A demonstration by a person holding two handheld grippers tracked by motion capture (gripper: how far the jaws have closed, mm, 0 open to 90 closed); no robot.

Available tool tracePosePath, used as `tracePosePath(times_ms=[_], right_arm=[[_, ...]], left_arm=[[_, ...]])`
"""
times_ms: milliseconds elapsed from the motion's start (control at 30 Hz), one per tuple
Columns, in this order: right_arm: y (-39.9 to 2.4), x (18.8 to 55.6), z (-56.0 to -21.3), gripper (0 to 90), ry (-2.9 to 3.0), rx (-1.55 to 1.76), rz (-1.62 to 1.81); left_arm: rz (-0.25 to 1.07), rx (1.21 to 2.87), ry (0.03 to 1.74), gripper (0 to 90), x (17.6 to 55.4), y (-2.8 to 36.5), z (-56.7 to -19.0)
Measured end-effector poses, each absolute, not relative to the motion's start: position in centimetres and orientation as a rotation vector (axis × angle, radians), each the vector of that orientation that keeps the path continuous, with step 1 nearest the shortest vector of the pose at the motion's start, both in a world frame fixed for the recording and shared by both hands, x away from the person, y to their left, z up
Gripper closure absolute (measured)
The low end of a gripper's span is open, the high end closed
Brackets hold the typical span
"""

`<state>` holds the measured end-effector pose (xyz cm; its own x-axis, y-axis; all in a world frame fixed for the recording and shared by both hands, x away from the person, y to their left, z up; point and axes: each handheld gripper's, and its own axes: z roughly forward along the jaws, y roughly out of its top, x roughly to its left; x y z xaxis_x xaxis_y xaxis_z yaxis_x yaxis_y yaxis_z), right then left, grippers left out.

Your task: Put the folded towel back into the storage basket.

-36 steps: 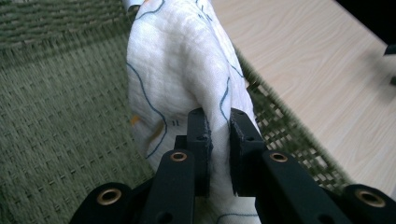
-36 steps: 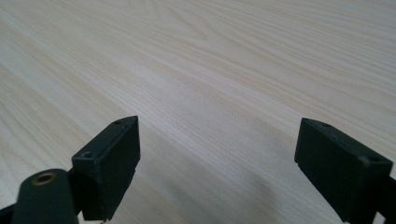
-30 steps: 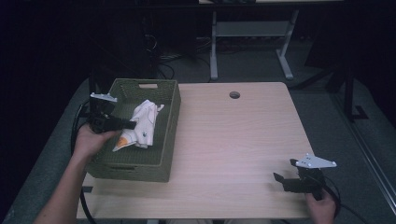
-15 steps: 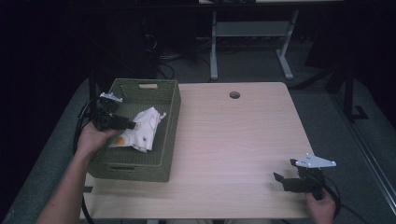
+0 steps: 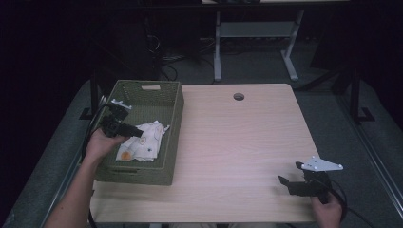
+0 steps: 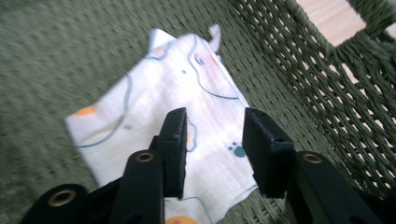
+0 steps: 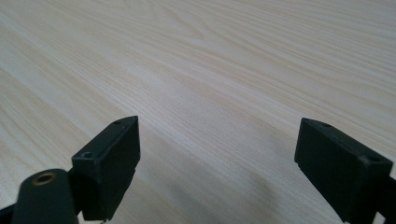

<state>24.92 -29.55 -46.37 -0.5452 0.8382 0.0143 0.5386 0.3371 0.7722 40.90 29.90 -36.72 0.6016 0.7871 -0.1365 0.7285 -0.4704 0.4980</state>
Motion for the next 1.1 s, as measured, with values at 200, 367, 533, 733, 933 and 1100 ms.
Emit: tracePosePath(times_ms=[200,367,533,733,933,1100], right_arm=[[-29.5,24.9,-46.4,13.8,2.223,1.210,1.060],[-29.6,24.9,-46.4,13.8,2.223,1.214,1.060],[-29.6,24.9,-46.3,13.8,2.219,1.209,1.064],[-29.7,24.9,-46.3,13.8,2.220,1.208,1.067],[-29.8,24.8,-46.2,13.8,2.217,1.207,1.069],[-29.8,24.9,-46.3,13.8,2.219,1.209,1.068]], left_arm=[[0.045,2.358,1.259,73.1,41.7,29.3,-38.9],[-0.037,2.431,1.293,81.2,42.4,28.8,-40.3],[-0.167,2.533,1.298,89.1,42.7,27.8,-42.1],[-0.289,2.564,1.306,86.2,43.1,27.2,-42.6],[-0.332,2.534,1.288,82.5,43.1,27.0,-42.3],[-0.107,2.461,1.384,82.6,43.8,28.5,-40.8]])
